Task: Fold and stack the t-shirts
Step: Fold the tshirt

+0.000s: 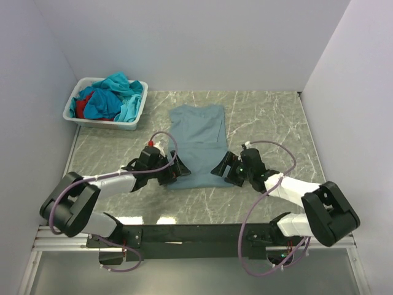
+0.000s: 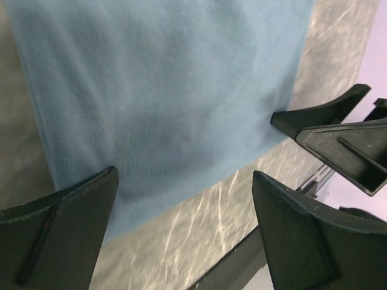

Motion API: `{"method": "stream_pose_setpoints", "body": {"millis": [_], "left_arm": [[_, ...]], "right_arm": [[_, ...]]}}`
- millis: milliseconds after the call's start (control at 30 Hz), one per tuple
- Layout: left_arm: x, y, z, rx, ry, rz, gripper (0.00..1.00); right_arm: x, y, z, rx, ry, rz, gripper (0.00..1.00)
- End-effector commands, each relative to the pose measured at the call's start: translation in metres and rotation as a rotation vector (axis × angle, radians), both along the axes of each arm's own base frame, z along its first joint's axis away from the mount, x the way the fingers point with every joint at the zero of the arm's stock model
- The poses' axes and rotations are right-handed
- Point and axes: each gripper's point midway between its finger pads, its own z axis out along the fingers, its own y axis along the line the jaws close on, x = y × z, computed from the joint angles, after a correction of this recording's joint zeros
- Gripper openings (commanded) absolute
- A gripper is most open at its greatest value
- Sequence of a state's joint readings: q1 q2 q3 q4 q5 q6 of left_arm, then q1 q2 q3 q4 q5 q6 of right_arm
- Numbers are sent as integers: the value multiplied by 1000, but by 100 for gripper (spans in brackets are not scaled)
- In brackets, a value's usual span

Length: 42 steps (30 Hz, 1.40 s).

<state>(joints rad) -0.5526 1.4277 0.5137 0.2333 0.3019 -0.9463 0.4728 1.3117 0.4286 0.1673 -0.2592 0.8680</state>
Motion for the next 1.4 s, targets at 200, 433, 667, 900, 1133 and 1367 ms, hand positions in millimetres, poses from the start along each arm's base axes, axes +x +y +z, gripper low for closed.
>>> {"method": "stream_pose_setpoints", "body": {"millis": [200, 433, 667, 900, 1133, 1367], "left_arm": [[-19, 25, 30, 125, -21, 33, 99], [-28, 43, 30, 160, -31, 87, 99], [-40, 52, 2, 192, 42, 105, 92], [-42, 52, -24, 236, 103, 90, 58], [-47, 57, -42, 280, 148, 90, 35], [-44, 58, -46, 298, 147, 91, 14]], "right_arm": [[-29, -25, 18, -147, 49, -1, 91], [-23, -42, 42, -202, -35, -60, 91], [-38, -51, 14, -245, 36, -58, 90], [-39, -49, -6, -260, 86, -46, 76], [-44, -49, -23, -278, 140, -35, 58], [-46, -47, -30, -271, 165, -34, 29]]}}
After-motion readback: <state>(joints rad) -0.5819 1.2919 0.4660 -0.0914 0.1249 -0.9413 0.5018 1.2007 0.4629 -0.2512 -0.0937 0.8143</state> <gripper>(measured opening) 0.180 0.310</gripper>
